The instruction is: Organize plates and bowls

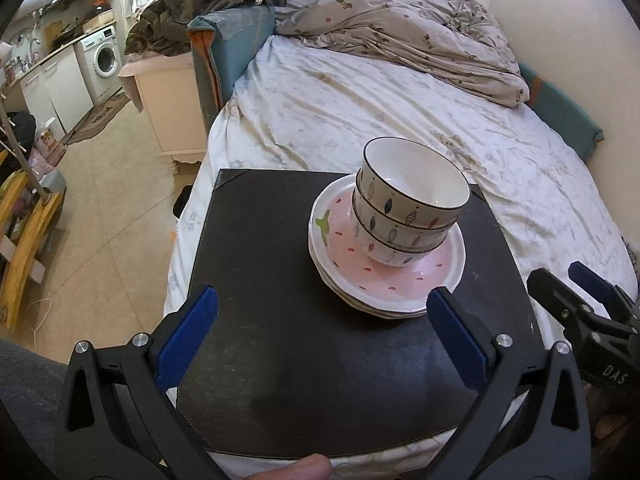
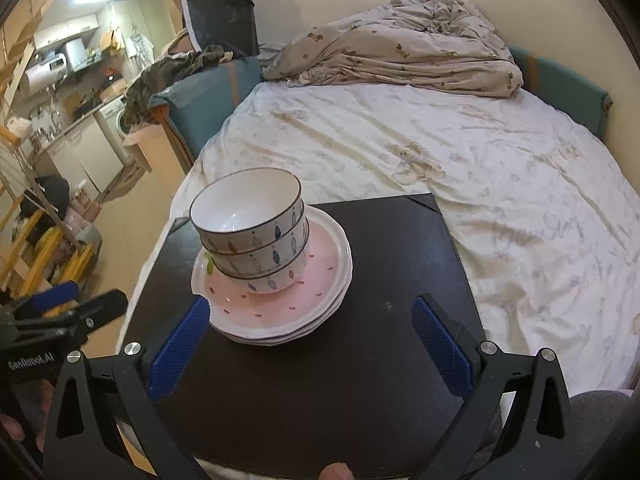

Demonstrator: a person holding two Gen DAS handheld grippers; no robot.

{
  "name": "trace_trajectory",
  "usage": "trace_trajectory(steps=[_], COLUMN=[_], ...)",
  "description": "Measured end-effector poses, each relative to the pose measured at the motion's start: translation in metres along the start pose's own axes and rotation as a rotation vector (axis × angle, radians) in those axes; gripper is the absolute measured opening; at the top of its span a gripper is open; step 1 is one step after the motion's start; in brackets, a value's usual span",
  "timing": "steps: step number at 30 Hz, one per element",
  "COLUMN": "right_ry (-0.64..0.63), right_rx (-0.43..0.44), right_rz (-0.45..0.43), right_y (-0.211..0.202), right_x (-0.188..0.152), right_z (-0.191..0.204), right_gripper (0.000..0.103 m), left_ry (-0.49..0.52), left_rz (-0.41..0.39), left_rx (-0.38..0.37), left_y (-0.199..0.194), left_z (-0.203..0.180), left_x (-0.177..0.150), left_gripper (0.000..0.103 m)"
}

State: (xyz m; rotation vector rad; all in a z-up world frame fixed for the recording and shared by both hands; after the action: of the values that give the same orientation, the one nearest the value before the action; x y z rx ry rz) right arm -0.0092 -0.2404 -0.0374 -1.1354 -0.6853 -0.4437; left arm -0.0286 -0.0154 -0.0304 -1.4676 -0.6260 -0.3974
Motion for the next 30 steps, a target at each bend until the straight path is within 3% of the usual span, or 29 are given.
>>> trace_trajectory(steps=[30], right_ry=[-0.004], right_rx=[-0.009], right_rz=[0.007], right_y=[-0.0020], right_x=[-0.0033], right_z=[0.0001], right_gripper=[0.103], left_ry=[0.000], left_rz=[0.009], left_rx=[0.018], left_y=[0.0034], left_z=[0.0012], left_x=[-0.0033], left_gripper=[0.103])
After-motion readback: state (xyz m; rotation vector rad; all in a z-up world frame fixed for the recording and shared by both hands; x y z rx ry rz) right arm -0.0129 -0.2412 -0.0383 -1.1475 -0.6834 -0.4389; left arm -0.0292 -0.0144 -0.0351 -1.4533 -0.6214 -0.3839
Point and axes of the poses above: each gripper's, at about its wrist camera, not at the fingertips, and y roughly the way its jaws point, z to its left, x to its top, the point moved 3 cm from there along y, roughly the way its jaws point, and after that the axes turned 5 degrees about x, right-handed, at the moved point
